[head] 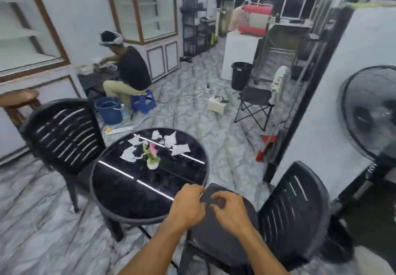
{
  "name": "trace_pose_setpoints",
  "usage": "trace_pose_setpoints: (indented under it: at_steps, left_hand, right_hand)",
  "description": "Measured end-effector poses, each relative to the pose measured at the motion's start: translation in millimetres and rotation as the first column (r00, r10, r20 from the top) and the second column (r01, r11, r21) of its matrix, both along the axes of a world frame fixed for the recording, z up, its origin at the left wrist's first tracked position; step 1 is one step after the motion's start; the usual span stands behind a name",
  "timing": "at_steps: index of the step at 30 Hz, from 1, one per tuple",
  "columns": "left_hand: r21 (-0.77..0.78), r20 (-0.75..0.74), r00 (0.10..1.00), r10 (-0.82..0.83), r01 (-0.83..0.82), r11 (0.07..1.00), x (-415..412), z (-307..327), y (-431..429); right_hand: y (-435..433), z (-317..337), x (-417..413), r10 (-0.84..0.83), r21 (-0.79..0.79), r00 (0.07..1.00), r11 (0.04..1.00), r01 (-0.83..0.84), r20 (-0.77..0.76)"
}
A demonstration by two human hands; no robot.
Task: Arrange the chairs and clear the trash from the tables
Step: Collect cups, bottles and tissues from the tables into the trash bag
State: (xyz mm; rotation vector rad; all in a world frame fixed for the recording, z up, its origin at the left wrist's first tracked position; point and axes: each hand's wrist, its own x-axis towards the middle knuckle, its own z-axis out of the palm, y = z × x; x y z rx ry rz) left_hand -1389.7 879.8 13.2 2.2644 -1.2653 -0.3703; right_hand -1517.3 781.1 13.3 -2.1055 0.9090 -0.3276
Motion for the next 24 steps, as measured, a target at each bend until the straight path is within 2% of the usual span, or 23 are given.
trace_pose_setpoints:
  at_steps: [4, 8, 12, 14, 21, 24]
  left_hand:
    - [0.007, 0.006, 0.98, 0.201, -0.201, 0.98, 70, -1, 32]
    - [-0.042, 0.002, 0.945, 0.327, -0.327, 0.944, 131, -1, 29]
    - [-0.076, -0.001, 0.9, 0.436, -0.435, 0.897, 190, 1, 6]
    - [-0.086, 0.047, 0.884, 0.465, -0.46, 0.884, 217, 2, -7]
    - [-0.064, 0.041, 0.837, 0.545, -0.542, 0.838, 308, -3, -37]
    - [-0.105, 0.019, 0.793, 0.609, -0.604, 0.79, 344, -14, -37]
  right_hand:
    - [10, 6, 93, 0.159, 0.015, 0.987, 0.987, -0.159, 0.021]
    - [-2, 0, 167, 0.247, 0.003, 0.968, 0.969, -0.248, 0.036]
    - [-45, -6, 234, 0.255, 0.01, 0.967, 0.967, -0.255, 0.014]
    - [-63, -10, 264, 0.265, 0.01, 0.964, 0.964, -0.265, 0.004]
    - [-99, -20, 358, 0.331, 0.05, 0.943, 0.943, -0.329, -0.045]
    - [-114, -30, 387, 0.282, 0.072, 0.956, 0.958, -0.277, -0.075]
